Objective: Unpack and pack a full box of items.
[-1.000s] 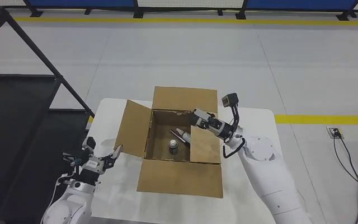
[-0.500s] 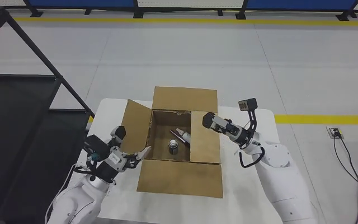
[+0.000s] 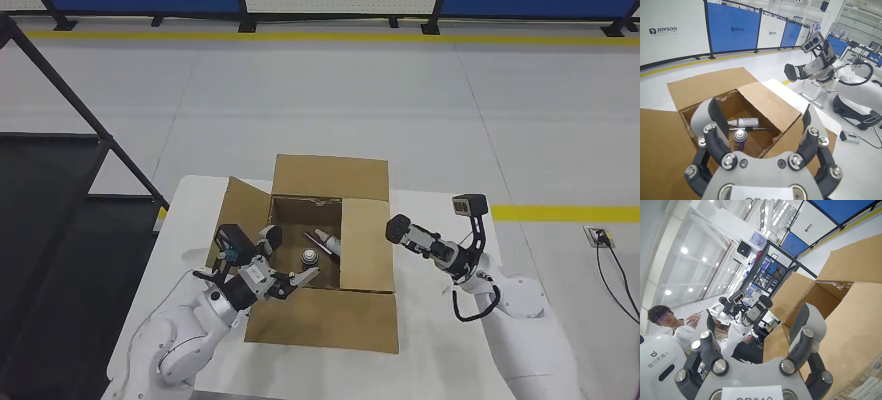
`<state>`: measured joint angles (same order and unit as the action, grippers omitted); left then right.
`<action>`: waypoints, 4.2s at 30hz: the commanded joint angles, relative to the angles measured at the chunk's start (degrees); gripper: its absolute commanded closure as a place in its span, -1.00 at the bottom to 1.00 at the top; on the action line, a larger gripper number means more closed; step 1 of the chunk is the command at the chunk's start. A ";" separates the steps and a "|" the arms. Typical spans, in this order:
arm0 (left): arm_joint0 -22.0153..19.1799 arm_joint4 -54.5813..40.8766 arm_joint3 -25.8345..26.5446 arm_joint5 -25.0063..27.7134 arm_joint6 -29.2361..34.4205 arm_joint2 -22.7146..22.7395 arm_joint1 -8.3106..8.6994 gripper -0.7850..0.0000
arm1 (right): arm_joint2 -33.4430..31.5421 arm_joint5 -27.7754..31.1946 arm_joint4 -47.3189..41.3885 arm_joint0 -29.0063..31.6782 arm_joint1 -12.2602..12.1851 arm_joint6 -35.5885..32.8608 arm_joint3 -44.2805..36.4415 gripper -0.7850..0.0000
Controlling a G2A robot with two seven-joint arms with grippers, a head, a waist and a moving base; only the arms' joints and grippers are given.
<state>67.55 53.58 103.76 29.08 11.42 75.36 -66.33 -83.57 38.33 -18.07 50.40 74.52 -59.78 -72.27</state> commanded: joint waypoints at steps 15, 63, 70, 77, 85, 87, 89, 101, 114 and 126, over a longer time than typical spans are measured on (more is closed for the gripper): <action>-7.24 -14.07 -10.73 -6.61 5.10 -9.27 -2.27 -1.00 | -1.74 0.44 -2.32 1.83 -1.85 -5.73 -5.56 -1.00; -31.35 -42.20 -36.01 -1.42 20.99 -24.81 -10.75 -1.00 | 0.78 1.42 -15.00 0.42 -14.38 -4.76 -0.26 -1.00; -32.39 -39.43 -34.44 -1.67 17.68 -27.59 -12.07 -1.00 | -0.98 3.80 -17.42 2.58 -15.79 -2.38 -1.72 -1.00; -34.35 -33.02 -36.19 -2.95 10.08 -32.06 -14.34 -1.00 | -4.10 6.72 -21.67 5.38 -17.04 0.54 -1.37 -1.00; -36.93 -31.20 -40.51 -2.57 7.60 -36.93 -17.37 -1.00 | -7.82 9.53 -25.38 9.29 -18.11 3.35 -1.76 -1.00; -37.59 -31.68 -41.87 -2.19 7.68 -37.72 -18.09 -1.00 | -8.29 9.73 -25.49 10.17 -18.37 3.55 -2.24 -1.00; -38.28 -32.12 -43.39 -1.84 7.87 -38.44 -18.81 -1.00 | -8.60 9.94 -25.57 10.88 -18.59 3.76 -2.54 -1.00; -41.71 -34.21 -51.75 -0.47 9.36 -41.91 -23.09 -1.00 | -9.02 11.20 -26.27 12.97 -19.64 5.02 -3.40 -1.00; -44.21 -36.15 -59.37 -0.33 11.76 -43.03 -26.76 -1.00 | -7.62 10.88 -26.47 12.76 -20.57 4.70 -2.94 -1.00; -44.26 -35.54 -59.42 3.48 10.34 -40.47 -27.34 -1.00 | -7.74 12.58 -28.97 12.43 -20.95 6.40 -1.54 -1.00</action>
<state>23.17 17.46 43.89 32.20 22.17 34.42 -93.85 -91.30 50.74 -47.19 62.85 53.60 -53.55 -73.74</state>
